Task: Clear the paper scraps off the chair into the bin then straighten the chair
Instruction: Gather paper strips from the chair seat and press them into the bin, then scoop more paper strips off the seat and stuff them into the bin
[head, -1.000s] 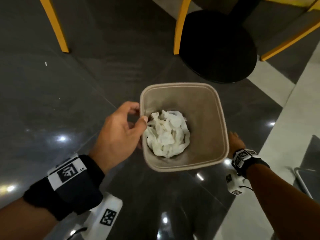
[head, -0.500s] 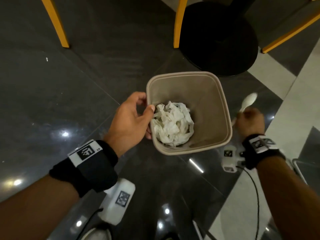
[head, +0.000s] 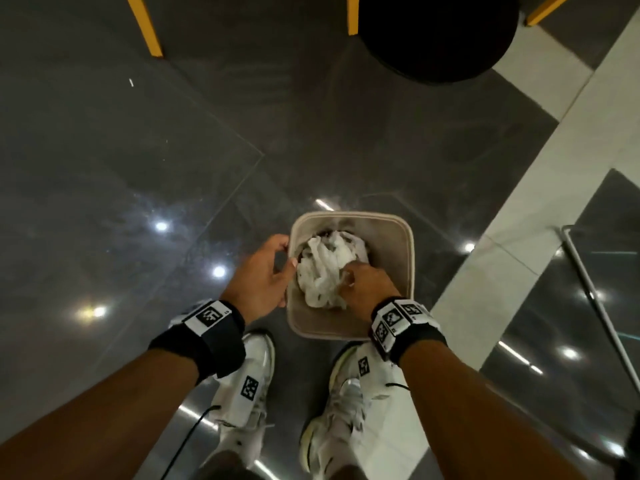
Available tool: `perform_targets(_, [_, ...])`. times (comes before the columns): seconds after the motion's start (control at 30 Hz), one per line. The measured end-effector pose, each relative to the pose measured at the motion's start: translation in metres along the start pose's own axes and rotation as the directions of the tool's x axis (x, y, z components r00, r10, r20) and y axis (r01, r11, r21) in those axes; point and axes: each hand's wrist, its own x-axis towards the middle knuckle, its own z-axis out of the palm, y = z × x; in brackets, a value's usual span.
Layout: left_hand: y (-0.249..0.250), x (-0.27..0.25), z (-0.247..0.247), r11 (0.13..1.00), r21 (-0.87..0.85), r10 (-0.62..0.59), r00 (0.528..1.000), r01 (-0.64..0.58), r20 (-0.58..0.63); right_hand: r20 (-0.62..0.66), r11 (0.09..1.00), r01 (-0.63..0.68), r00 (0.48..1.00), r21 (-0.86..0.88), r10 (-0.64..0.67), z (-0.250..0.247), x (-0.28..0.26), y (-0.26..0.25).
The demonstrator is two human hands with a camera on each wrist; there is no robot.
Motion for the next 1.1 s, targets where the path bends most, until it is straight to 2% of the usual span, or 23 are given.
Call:
perform_targets(0.17, [-0.010,-0.031,0.013,0.965,0.255,0.041,0.997,-0.058,0.070,0.071,0.998,-0.058,0.996,0.021,0.057,0.023,-0.051,0.018])
perform_targets(0.23, [-0.005,-0.043,0.014,0.949,0.315,0.012,0.999,-0.028,0.053,0.037,0.986,-0.080,0.996,0.145,0.076,0.023,-0.078,0.023])
perform_targets(0.3, [0.016,-0.056,0.007,0.947,0.317,-0.050,0.998,0.059,-0.036,-0.011,0.947,-0.094,0.995,0.306,0.103,0.018,-0.110,0.025])
perform_targets(0.37, [0.047,-0.071,-0.004,0.948,0.305,-0.068,0.992,0.096,-0.102,-0.048,0.878,-0.086,0.991,0.470,0.123,0.009,-0.144,0.024])
perform_targets(0.43, [0.088,-0.086,-0.013,0.942,0.333,-0.004,0.995,0.038,-0.104,-0.095,0.809,-0.037,0.989,0.587,0.114,-0.007,-0.185,0.021])
perform_targets(0.53, [0.162,-0.111,-0.013,0.912,0.402,0.096,0.995,-0.081,-0.017,-0.188,0.738,0.018,0.971,0.675,0.148,-0.038,-0.252,0.017])
perform_targets(0.63, [0.244,-0.141,0.009,0.862,0.466,0.177,0.980,-0.198,0.089,-0.282,0.659,0.070,0.934,0.749,0.221,-0.067,-0.319,0.031])
perform_targets(0.73, [0.308,-0.178,0.056,0.802,0.492,0.276,0.940,-0.339,0.199,-0.359,0.623,0.076,0.868,0.779,0.343,-0.081,-0.378,0.074])
perform_targets(0.8, [0.333,-0.201,0.098,0.756,0.504,0.305,0.906,-0.418,0.294,-0.435,0.716,-0.009,0.788,0.698,0.435,-0.078,-0.410,0.119])
perform_targets(0.83, [0.338,-0.210,0.122,0.735,0.502,0.313,0.886,-0.455,0.343,-0.453,0.780,-0.102,0.764,0.617,0.459,-0.072,-0.426,0.143])
perform_targets(0.9, [0.338,-0.227,0.169,0.691,0.488,0.333,0.834,-0.534,0.440,-0.387,0.828,-0.306,0.772,0.469,0.504,-0.046,-0.448,0.190])
perform_targets(0.97, [0.329,-0.245,0.217,0.658,0.457,0.322,0.772,-0.598,0.548,-0.252,0.786,-0.393,0.795,0.478,0.552,-0.014,-0.461,0.231])
perform_targets(1.03, [0.318,-0.263,0.262,0.635,0.429,0.291,0.714,-0.642,0.637,-0.239,0.789,-0.337,0.827,0.515,0.509,0.015,-0.463,0.263])
perform_targets(1.1, [0.311,-0.279,0.303,0.609,0.426,0.248,0.671,-0.669,0.699,-0.288,0.814,-0.243,0.850,0.528,0.441,0.029,-0.461,0.287])
